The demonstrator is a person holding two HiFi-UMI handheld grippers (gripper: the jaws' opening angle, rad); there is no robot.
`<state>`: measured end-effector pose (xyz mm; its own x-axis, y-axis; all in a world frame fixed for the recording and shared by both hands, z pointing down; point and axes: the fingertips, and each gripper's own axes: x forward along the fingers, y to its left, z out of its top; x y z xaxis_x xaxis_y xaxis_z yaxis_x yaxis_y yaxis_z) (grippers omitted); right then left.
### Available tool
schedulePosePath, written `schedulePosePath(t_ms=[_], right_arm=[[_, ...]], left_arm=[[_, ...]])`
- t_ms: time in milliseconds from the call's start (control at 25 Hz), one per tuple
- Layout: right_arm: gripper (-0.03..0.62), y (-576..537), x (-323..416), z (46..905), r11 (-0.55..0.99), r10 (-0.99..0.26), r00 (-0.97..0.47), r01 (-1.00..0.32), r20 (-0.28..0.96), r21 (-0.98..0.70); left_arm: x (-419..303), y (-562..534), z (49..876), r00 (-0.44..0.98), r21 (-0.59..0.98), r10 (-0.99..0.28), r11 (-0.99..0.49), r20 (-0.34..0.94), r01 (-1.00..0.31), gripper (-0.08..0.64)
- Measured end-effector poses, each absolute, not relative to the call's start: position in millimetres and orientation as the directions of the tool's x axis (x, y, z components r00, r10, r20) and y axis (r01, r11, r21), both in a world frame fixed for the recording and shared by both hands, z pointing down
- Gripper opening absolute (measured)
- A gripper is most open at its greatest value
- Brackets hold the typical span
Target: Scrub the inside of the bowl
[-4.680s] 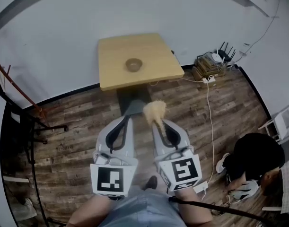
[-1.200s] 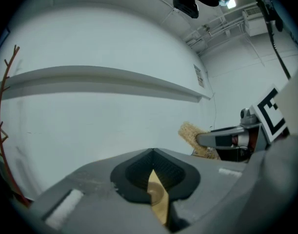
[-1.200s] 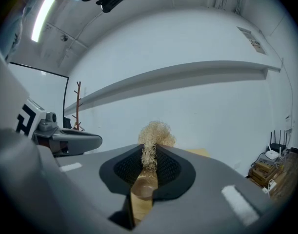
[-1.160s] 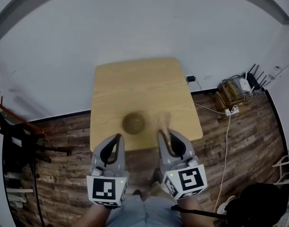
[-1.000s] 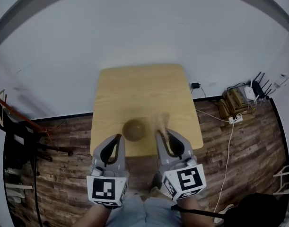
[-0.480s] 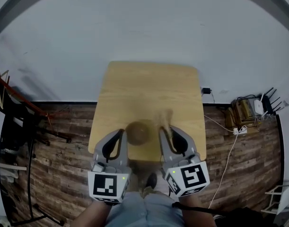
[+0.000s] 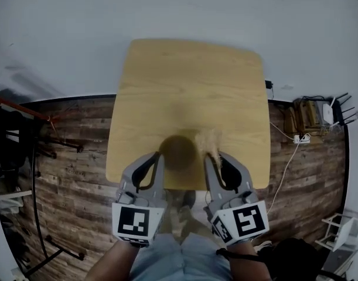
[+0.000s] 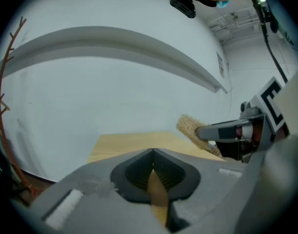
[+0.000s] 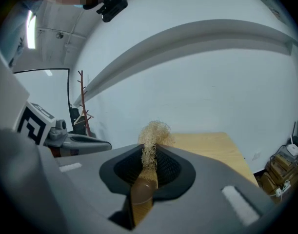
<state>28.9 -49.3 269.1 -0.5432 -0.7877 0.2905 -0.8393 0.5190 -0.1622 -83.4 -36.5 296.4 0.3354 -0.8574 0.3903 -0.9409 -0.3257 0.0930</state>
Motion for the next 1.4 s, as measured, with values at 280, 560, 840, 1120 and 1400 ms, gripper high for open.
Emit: schedulePosePath(t_ms=[280, 560, 840, 1120, 1400], right_arm=[[0.055, -44, 29, 305, 0.497, -0.773, -0.527, -0.849, 0.352, -0.18], [0.055, -39, 35, 335, 0.483, -0.744, -0.525, -0.85, 0.414, -0.209], [0.055, -43, 38, 345, 0.477, -0.734, -0.521, -0.852, 0.436, -0.215], [0.057, -49, 37, 350, 0.471, -0.73, -0.521, -0.853, 0.442, -0.227], [0.057, -49, 39, 353, 0.463, -0.732, -0.516, -0.856, 0.445, -0.231]], left_arm=[[-96, -41, 366, 0.35, 0.161, -0.813, -0.311, 0.466, -0.937, 0.065], [-96, -47, 402, 0.376, 0.283, -0.773, -0.261, 0.511, -0.923, 0.098], [-96, -50, 420, 0.382, 0.315, -0.747, -0.241, 0.544, -0.918, 0.098], [-97, -55, 429, 0.373, 0.312, -0.733, -0.228, 0.568, -0.922, 0.097], [-97, -55, 430, 0.363, 0.296, -0.728, -0.226, 0.581, -0.928, 0.096]])
